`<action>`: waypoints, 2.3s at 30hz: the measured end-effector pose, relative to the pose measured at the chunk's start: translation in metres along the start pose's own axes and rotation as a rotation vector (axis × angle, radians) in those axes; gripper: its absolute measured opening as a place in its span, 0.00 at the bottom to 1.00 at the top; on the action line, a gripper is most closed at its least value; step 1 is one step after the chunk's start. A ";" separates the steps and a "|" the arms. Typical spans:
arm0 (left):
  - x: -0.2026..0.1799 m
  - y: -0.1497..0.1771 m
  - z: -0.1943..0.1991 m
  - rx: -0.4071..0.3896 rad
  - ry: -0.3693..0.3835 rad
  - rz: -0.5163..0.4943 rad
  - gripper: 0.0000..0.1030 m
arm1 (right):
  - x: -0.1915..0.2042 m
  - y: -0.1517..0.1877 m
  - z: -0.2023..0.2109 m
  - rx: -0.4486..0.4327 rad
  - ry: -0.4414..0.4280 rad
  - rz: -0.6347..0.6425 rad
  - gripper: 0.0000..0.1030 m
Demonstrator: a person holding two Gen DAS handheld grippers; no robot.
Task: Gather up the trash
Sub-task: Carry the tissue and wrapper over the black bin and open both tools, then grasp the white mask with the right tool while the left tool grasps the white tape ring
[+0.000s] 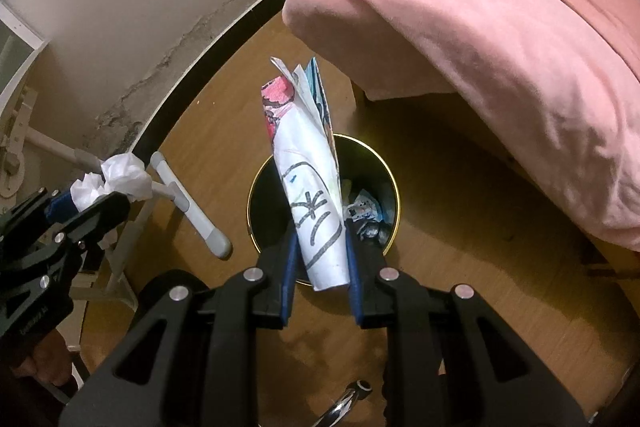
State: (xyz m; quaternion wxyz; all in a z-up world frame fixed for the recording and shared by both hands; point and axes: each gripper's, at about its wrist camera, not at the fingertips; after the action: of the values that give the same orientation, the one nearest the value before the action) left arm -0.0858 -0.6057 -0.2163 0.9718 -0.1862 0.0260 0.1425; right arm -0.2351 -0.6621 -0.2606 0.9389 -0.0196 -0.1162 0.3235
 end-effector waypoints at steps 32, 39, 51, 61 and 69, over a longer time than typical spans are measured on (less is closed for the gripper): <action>-0.012 -0.010 -0.014 0.027 0.007 -0.027 0.47 | -0.014 -0.004 0.010 -0.073 -0.006 -0.089 0.64; -0.023 -0.018 -0.004 -0.002 -0.003 -0.049 0.67 | -0.025 -0.001 0.016 -0.092 -0.005 -0.126 0.65; -0.011 0.011 0.114 -0.163 -0.148 -0.042 0.89 | 0.026 -0.001 0.066 -0.191 0.050 0.004 0.76; 0.141 0.104 0.243 -0.229 -0.339 0.310 0.90 | 0.217 -0.001 0.138 -0.292 -0.049 0.412 0.77; 0.285 0.242 0.309 -0.199 -0.483 0.721 0.90 | 0.433 0.028 0.119 -0.216 -0.163 0.811 0.77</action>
State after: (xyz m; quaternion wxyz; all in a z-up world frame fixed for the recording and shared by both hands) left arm 0.1173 -0.1997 -0.0449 0.8155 -0.2194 -0.1525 0.5133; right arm 0.0512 -0.3796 -0.0594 0.7161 -0.1364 -0.2060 0.6529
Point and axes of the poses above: each gripper's, at about its wrist camera, not at the fingertips, and z roughly against the way its jaws point, x to its left, y to its underside, and after that the axes turned 10 degrees about x, right-handed
